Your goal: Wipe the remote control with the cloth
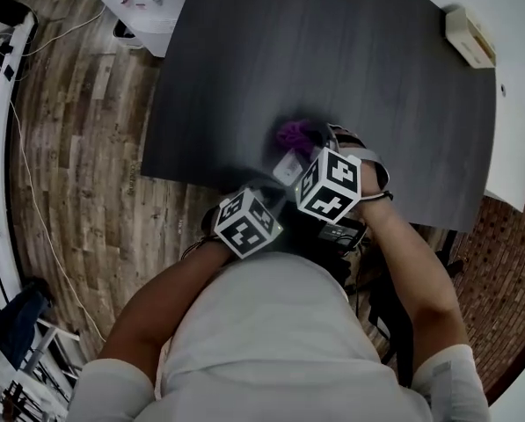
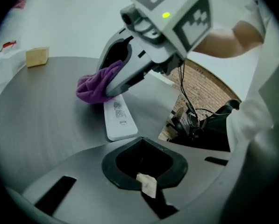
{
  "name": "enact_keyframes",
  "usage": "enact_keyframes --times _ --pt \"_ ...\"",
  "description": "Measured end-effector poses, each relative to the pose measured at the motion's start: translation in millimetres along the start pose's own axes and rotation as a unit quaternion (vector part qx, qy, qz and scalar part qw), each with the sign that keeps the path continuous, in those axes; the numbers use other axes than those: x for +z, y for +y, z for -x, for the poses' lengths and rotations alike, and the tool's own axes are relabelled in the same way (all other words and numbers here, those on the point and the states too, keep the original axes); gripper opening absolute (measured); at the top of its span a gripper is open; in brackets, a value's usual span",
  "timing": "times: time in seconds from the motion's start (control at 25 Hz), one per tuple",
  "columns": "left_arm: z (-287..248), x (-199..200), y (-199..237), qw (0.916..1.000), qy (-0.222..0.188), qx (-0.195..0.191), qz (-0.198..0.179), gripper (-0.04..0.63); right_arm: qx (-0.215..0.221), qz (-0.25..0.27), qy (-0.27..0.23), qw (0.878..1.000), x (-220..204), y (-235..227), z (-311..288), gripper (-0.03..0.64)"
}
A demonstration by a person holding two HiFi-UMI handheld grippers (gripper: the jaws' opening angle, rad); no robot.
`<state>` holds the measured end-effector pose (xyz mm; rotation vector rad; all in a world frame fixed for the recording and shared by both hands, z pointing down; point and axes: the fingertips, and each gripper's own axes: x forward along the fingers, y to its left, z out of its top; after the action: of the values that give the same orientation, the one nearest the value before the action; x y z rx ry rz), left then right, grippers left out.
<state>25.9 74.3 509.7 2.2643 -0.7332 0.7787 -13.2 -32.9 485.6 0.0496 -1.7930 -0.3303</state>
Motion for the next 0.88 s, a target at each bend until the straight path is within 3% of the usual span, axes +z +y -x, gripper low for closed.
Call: enact_keyframes --times 0.16,0.4,0.6,0.8,0.88 --pt "0.1 0.4 7.7 0.9995 0.004 0.015 0.028 0.005 0.014 0.001 -0.022 1.0 15.6 28.2 2.9 0.122" --pt "-4.2 -3.8 20.7 0.9987 0.022 0.04 0.022 0.005 0.062 -0.126 -0.089 0.986 33.6 52.1 0.9 0.121" --pt "-3.6 -5.6 24.5 0.9976 0.022 0.064 0.017 0.005 0.097 -0.255 -0.146 0.951 34.9 58.4 5.5 0.122" --pt "-0.9 -7.9 23.5 0.9971 0.019 0.073 0.016 0.005 0.137 -0.354 -0.18 0.907 36.0 65.4 10.5 0.122" --pt "0.4 -8.8 23.8 0.997 0.017 0.072 0.021 0.005 0.161 -0.39 -0.2 0.884 37.6 64.6 18.2 0.123"
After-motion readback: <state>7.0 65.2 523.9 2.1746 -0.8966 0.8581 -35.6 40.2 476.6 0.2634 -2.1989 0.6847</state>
